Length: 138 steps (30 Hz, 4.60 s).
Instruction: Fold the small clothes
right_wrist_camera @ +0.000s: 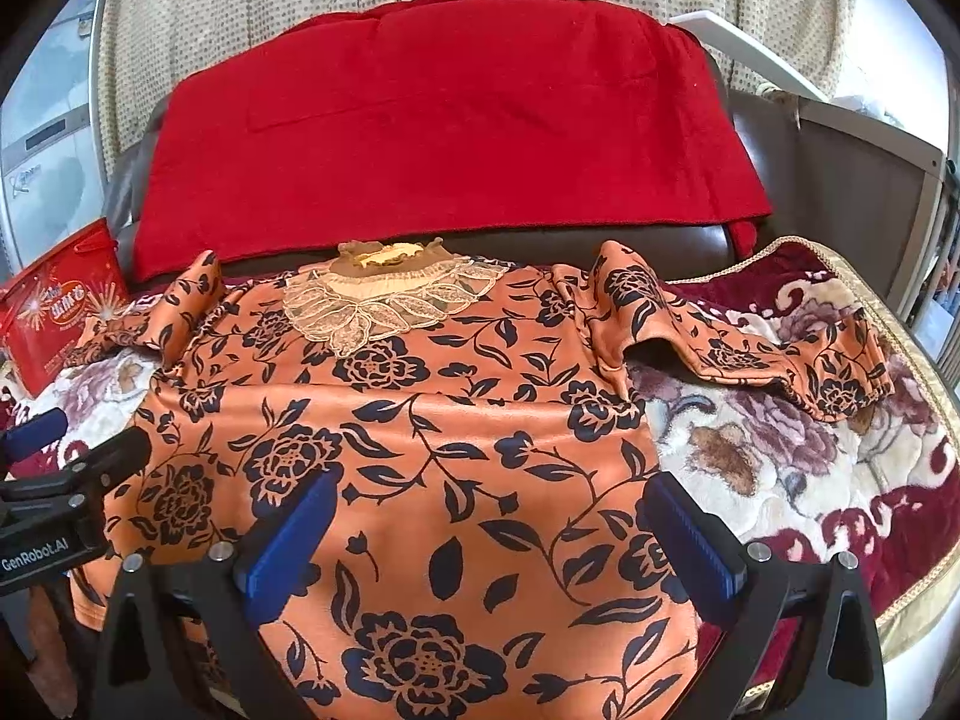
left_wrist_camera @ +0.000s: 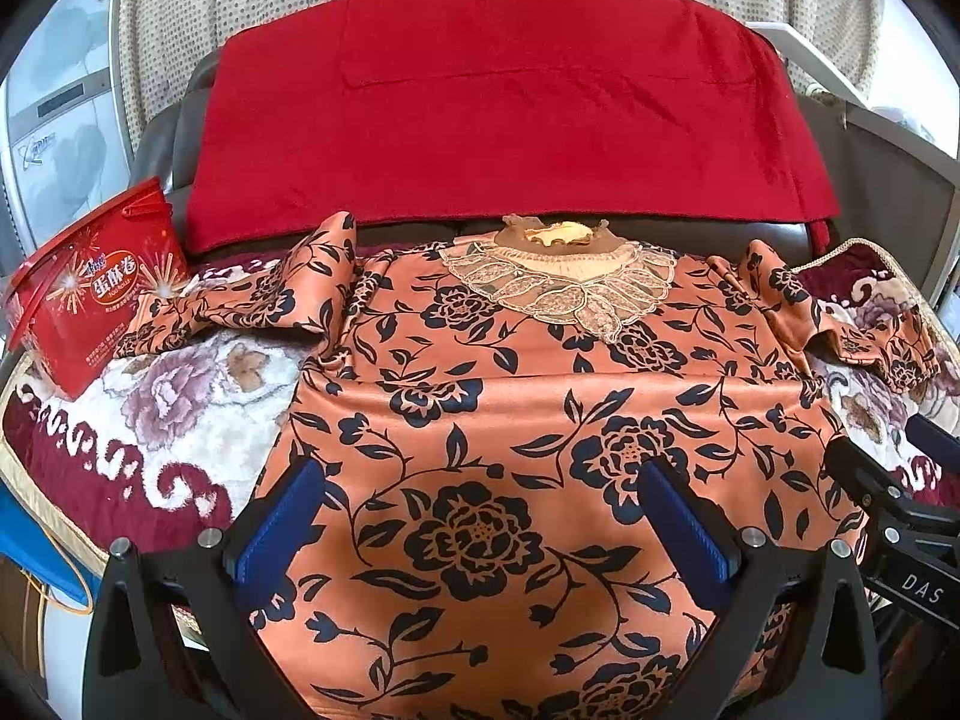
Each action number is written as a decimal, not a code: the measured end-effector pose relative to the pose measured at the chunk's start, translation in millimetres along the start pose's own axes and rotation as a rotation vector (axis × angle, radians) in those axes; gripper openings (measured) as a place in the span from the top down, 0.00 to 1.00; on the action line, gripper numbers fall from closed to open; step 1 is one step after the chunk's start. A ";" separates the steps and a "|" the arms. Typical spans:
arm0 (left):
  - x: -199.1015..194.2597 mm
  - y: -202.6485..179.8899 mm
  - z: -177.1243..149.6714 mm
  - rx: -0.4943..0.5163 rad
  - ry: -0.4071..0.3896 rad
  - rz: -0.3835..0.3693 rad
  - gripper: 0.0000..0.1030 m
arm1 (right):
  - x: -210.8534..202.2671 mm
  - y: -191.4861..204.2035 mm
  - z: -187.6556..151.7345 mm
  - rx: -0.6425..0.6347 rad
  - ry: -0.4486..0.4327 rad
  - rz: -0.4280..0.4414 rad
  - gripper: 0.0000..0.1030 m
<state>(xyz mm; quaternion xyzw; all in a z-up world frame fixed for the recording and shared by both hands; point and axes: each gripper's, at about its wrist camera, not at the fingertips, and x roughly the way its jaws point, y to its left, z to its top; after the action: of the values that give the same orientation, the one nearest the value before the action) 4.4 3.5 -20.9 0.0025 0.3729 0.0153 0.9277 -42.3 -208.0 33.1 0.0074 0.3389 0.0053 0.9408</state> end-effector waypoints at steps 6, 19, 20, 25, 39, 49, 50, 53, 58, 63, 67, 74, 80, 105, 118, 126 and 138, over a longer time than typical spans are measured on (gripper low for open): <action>-1.0 0.7 -0.3 -0.002 -0.002 0.000 0.00 | -1.6 1.1 2.0 0.001 -0.004 -0.002 0.00; -3.2 1.2 0.5 0.005 -0.008 0.000 0.00 | -2.9 1.1 2.7 0.005 -0.005 0.001 0.00; -3.5 1.0 0.3 0.006 -0.009 0.000 0.00 | -3.1 0.7 2.6 0.007 -0.004 0.001 0.00; -4.5 -0.4 0.2 0.011 -0.012 0.000 0.00 | -3.8 1.3 2.7 0.008 -0.006 0.001 0.00; -5.7 -1.2 -0.5 0.013 -0.016 0.001 0.00 | -4.9 2.5 3.2 0.004 -0.005 -0.001 0.00; -6.3 -1.7 -0.5 0.016 -0.015 -0.002 0.00 | -5.5 2.2 3.0 0.004 -0.005 0.000 0.00; -6.3 -2.1 -0.3 0.017 -0.016 -0.001 0.00 | -5.9 2.3 2.9 0.004 -0.004 0.001 0.00; -6.0 -3.0 -0.3 0.020 -0.016 -0.001 0.00 | -5.4 2.2 2.9 0.003 -0.002 0.001 0.00; -4.5 0.3 -1.1 0.012 -0.013 -0.005 0.00 | -4.0 0.1 2.8 0.008 -0.004 0.008 0.00; 6.2 25.3 -4.6 -0.033 0.007 -0.004 0.00 | -0.6 -37.7 -1.9 0.165 0.006 0.185 0.00; 23.2 61.0 -6.9 -0.096 0.039 0.036 0.00 | 6.6 -110.3 -9.6 0.400 0.013 0.256 0.00; 49.2 112.7 -6.1 -0.185 0.074 0.119 0.00 | 32.2 -306.6 -22.6 0.883 -0.100 0.215 0.00; 62.2 125.1 -2.7 -0.186 0.065 0.136 0.00 | 89.5 -394.2 -18.7 1.048 -0.050 0.126 0.23; 64.1 221.6 -16.5 -0.430 -0.027 0.067 0.00 | 50.7 -238.8 209.4 0.478 -0.257 0.010 0.94; 59.0 252.2 -26.7 -0.492 -0.032 0.043 0.00 | 135.5 83.9 202.0 0.216 -0.085 0.511 0.75; 59.5 248.1 -26.1 -0.480 -0.035 0.051 0.00 | 224.4 75.4 108.9 0.309 0.202 0.510 0.21; 54.1 174.2 19.2 -0.339 0.022 -0.272 0.00 | 168.5 -93.1 87.8 0.575 0.107 0.536 0.20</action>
<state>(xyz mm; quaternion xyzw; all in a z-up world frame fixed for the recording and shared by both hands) 52.0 179.3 -41.7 -0.2042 0.3719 -0.0476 0.9043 143.9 -299.5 -8.4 0.3586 0.3611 0.1559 0.8466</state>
